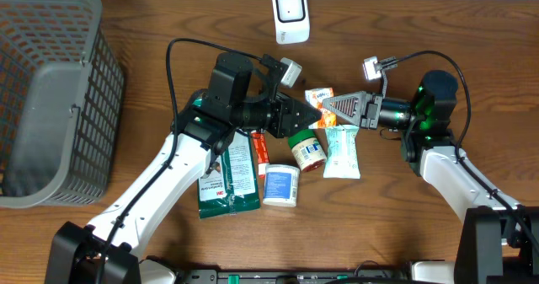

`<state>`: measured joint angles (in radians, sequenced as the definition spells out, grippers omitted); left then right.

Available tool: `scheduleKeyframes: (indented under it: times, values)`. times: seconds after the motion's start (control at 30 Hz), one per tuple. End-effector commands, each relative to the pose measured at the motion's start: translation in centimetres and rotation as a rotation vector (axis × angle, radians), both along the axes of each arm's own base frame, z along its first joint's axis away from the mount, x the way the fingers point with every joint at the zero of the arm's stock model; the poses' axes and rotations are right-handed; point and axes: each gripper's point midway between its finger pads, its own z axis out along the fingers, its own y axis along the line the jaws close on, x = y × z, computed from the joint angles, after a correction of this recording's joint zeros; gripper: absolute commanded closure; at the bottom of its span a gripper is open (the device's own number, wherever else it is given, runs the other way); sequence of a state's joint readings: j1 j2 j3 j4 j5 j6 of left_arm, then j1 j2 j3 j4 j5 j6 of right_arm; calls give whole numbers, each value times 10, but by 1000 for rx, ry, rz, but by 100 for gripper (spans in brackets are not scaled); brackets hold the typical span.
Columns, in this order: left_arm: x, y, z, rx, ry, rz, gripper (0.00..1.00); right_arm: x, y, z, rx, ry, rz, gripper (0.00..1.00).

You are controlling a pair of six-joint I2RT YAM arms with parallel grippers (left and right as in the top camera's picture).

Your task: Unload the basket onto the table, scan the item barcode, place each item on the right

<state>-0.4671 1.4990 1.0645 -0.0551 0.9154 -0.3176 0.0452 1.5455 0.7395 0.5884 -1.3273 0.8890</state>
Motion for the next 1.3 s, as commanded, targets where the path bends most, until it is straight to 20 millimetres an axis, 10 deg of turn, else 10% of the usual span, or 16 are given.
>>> scheduleKeyframes:
  times: [0.0,0.33,0.6,1.27]
  values:
    - [-2,-3,1,-3,-11,-10,66,-10,10,3,9,1,59,99]
    - [17,6,-11,72,-35,109,75,-11,11,3,9,1,63,97]
    - [13,5,-10,53,5,93,89,-9,8,7,12,-23,59,62]
    - [-17,70,64,-339,360,-219,92,19,-55,18,17,-82,-116,34]
